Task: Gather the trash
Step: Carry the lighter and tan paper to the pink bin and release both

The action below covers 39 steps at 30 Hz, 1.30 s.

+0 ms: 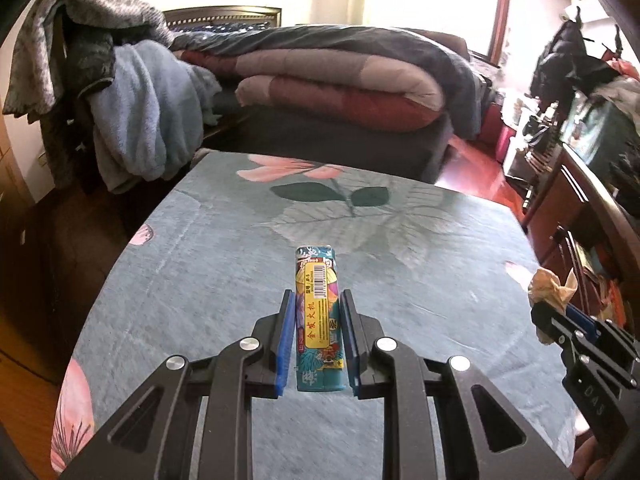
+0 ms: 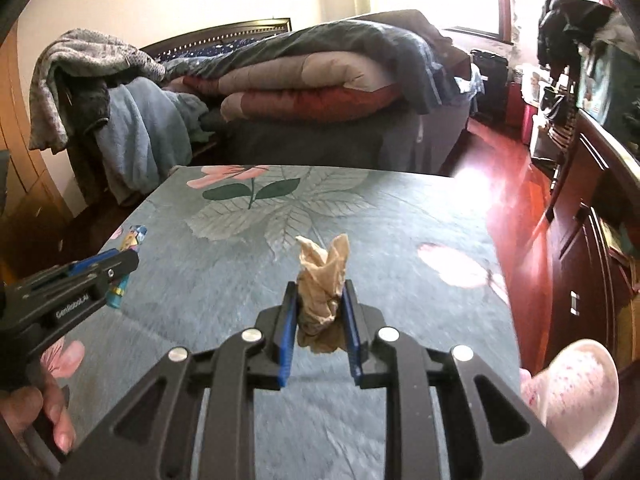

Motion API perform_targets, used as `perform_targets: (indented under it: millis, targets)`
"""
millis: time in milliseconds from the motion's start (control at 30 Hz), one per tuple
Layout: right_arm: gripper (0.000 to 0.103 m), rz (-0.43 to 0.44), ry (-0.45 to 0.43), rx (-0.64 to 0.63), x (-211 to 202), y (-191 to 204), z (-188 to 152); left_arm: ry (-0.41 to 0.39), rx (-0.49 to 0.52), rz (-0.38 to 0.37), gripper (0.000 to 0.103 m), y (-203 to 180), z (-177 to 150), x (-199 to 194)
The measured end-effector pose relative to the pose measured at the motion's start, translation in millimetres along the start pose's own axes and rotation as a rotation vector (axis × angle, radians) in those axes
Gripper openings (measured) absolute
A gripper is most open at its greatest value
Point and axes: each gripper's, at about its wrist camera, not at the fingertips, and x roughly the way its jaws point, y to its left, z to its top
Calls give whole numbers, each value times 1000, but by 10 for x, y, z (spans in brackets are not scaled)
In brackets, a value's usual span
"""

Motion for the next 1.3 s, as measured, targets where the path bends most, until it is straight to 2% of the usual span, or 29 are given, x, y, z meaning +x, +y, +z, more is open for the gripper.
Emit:
perform_targets:
  millis: [267, 567, 967, 1200, 1300]
  targets:
    - [23, -38, -44, 65, -535, -314, -309, -33, 80, -88, 22, -465, -92, -319]
    - [24, -166, -78, 171, -1024, -1029, -681, -55, 247, -269, 22, -1451, -178, -538]
    - [25, -365, -94, 359, -1520, -2171, -1202, -17, 477, -523, 22, -2951, -481, -587]
    - [25, -459, -85, 457, -1617, -2720, -1482, 8, 590, -611, 22, -3606, -707, -494]
    - [25, -486, -72, 478, -1561, -2908, -1586, 43, 621, -648, 22, -3833, -809, -387]
